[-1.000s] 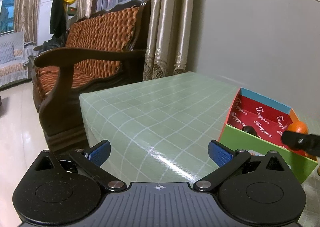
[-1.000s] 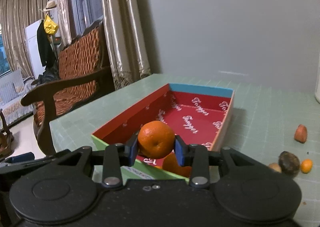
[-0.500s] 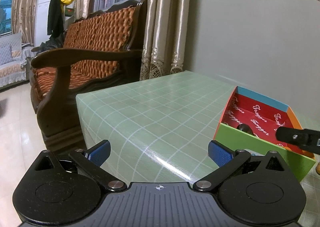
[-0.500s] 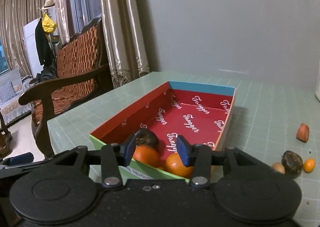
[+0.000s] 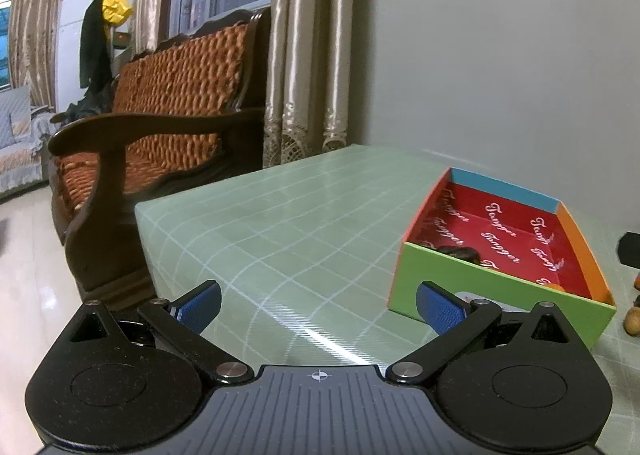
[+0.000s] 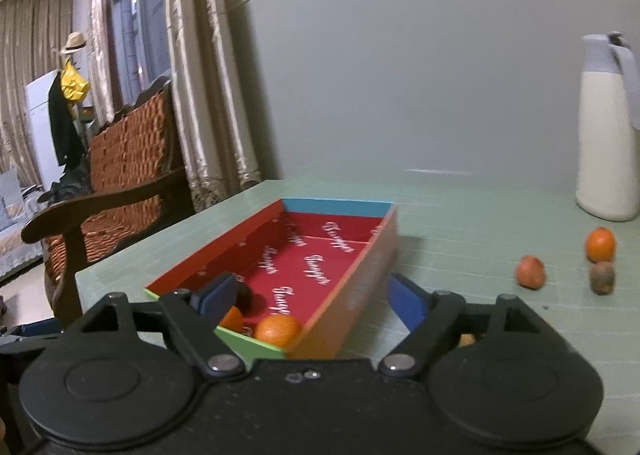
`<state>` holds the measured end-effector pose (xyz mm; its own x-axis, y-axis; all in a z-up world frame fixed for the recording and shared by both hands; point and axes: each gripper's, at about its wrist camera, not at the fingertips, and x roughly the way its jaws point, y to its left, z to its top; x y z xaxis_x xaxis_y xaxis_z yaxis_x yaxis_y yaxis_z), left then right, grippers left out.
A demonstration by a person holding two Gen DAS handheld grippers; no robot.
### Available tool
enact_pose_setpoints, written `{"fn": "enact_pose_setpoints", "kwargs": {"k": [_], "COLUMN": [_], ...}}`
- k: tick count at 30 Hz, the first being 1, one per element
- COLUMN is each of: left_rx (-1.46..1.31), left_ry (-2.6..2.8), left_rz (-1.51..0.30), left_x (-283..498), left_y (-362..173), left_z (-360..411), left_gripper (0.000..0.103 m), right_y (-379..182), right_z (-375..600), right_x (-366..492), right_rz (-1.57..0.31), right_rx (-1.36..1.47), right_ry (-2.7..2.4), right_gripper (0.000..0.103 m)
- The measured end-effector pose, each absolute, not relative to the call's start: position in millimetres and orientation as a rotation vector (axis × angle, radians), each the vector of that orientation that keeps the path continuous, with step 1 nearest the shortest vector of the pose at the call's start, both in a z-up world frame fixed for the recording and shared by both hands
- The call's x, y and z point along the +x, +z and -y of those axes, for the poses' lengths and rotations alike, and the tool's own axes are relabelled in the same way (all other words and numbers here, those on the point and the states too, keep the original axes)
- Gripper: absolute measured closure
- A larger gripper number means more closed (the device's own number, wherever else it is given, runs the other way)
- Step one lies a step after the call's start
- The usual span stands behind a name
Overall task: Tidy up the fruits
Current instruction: 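Withdraw the open right tool from the box back over the table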
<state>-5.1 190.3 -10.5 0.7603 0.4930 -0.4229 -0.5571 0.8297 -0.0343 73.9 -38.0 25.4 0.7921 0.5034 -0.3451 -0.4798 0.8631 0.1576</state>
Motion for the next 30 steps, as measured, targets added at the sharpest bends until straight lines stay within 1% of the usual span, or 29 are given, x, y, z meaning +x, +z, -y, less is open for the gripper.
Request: {"fn": "enact_pose_setpoints", "kwargs": {"k": [1,8,10,14,21,30], "left_rx": [-0.159,-0.116,-0.099,-0.035,0.087,0.126], "left_ry": [0.57,0.512,0.48,0.405,0.228,0.078], "left_rz": [-0.413,-0.381,-0.358,-0.307,-0.26,-0.281], "left_x": [-4,-1,-1,2,8,19], "left_y": [-10,-5,-1,4,9,6], "left_z": [-188,-164,-152,-123,-66,-16], "left_gripper": [0.0,0.0,0.0,0.0,0.0,0.0], "right_y": [25,18,15,10,-3,-7], "right_z": [42,80,94,124,174,226], "right_x": [74,76,75,72,73,60], "right_rz": [-0.388,-0.38,-0.364,-0.322,-0.343,-0.346], "right_rx": [0.065,0.074,0.07,0.083,0.156,0.243], "right_ry": [0.519,0.41,0.36,0.248,0.105,-0.057], "right_gripper": [0.015,0.013,0.0,0.0,0.0,0.0]}}
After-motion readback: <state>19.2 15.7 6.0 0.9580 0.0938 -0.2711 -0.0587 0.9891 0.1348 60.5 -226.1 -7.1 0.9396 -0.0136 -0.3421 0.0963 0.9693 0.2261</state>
